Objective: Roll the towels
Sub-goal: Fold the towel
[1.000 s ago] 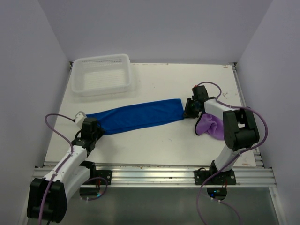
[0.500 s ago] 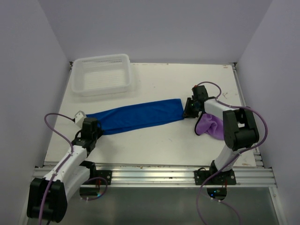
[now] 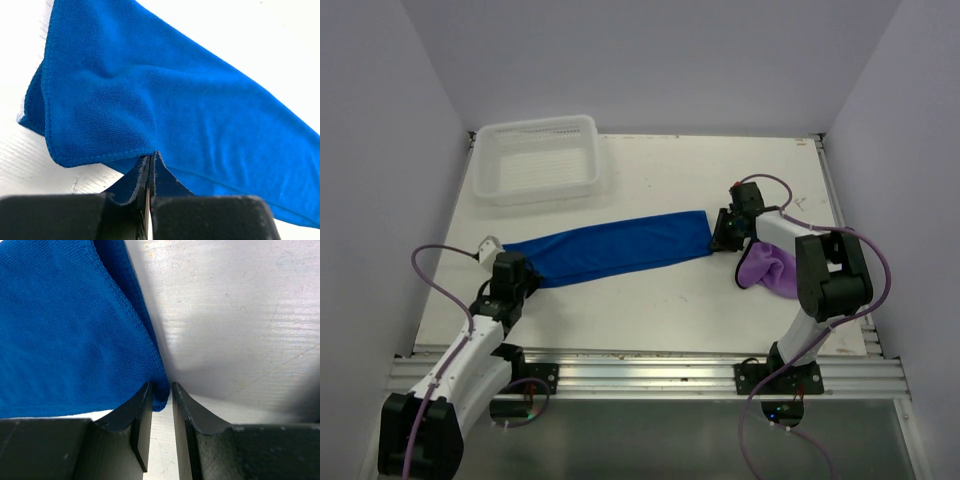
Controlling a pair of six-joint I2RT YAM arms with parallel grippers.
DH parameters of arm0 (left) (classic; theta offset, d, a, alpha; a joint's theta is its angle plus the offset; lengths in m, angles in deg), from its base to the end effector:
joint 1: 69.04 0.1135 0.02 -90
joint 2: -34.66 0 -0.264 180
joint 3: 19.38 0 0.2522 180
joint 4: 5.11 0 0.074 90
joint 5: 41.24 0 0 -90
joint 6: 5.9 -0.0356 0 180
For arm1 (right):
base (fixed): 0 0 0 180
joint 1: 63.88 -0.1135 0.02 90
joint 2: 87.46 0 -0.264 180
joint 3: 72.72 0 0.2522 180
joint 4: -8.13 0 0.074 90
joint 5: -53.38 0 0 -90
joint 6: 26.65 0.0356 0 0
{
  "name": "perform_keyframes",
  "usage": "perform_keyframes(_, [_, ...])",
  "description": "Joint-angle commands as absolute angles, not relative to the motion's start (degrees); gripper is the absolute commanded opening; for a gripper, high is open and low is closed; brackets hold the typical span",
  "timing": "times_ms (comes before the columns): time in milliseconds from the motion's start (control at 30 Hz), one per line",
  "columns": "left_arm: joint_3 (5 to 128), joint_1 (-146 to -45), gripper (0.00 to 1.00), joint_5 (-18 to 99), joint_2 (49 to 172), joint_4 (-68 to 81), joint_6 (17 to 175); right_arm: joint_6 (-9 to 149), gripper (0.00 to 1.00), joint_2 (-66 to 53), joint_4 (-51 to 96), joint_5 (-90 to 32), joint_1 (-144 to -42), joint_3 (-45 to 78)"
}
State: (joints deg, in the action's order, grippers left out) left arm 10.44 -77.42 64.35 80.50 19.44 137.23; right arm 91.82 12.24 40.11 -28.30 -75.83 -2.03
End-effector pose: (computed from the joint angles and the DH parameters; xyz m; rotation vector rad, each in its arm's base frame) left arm 0.1604 -0.0140 0.1629 -0.9906 2.0329 -0.2657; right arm 0.3296 0.0750 0.1559 0.3357 2.6639 0.4232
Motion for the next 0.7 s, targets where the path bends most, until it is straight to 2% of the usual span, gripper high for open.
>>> perform_keyframes(0, [11.3,-77.7,0.00,63.9,78.9,20.2,138.4,91.4,0.27,12.0,40.3,-29.1,-75.7,-1.4])
perform_keyframes(533, [7.0,-77.7,0.01,63.2,77.2,22.3,138.2,91.4,0.27,12.1,40.5,-29.1,-75.7,-1.2])
perform_keyframes(567, [6.7,-77.7,0.15,63.3,77.5,22.2,138.2,91.4,0.27,12.0,40.5,-29.1,-75.7,-1.2])
perform_keyframes(633, [6.3,-77.7,0.33,63.4,77.7,21.8,137.8,91.3,0.27,12.0,40.6,-29.2,-75.7,-1.1])
perform_keyframes(667, [6.4,-77.7,0.37,63.6,77.7,21.7,137.6,91.4,0.27,12.0,40.7,-29.2,-75.7,-1.0])
